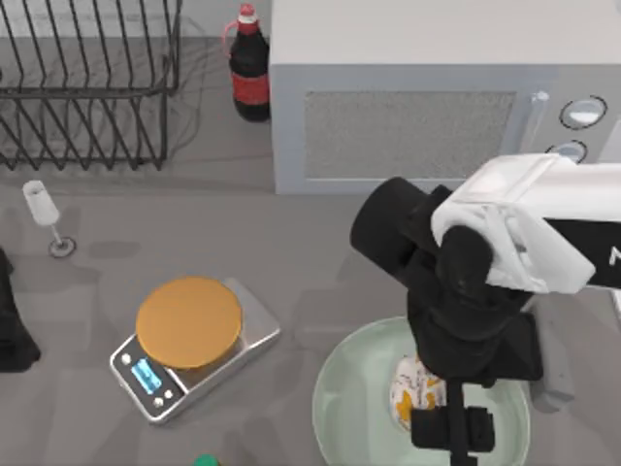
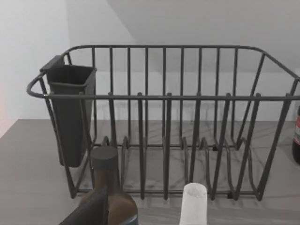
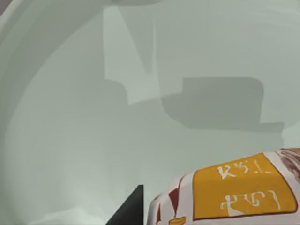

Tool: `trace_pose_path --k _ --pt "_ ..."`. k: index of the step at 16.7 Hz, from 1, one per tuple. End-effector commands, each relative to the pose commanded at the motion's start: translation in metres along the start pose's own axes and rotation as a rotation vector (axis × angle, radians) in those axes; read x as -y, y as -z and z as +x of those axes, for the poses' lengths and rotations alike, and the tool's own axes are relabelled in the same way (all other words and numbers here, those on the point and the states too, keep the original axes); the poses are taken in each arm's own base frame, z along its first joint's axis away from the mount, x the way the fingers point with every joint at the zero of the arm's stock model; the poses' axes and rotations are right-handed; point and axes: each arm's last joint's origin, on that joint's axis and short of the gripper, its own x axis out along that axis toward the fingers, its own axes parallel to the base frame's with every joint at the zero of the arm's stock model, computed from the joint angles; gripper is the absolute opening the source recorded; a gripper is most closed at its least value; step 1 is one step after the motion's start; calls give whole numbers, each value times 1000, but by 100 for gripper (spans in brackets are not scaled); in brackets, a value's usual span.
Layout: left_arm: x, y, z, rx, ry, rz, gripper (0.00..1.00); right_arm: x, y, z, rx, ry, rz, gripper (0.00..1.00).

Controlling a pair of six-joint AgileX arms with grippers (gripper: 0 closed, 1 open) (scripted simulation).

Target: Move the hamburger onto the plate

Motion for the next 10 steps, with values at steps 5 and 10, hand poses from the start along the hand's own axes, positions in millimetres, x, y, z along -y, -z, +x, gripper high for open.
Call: trace_pose_path --k 5,10 --pt "0 0 0 0 0 0 100 0 0 0 0 0 0 23" --pt "0 0 0 0 0 0 100 0 0 0 0 0 0 60"
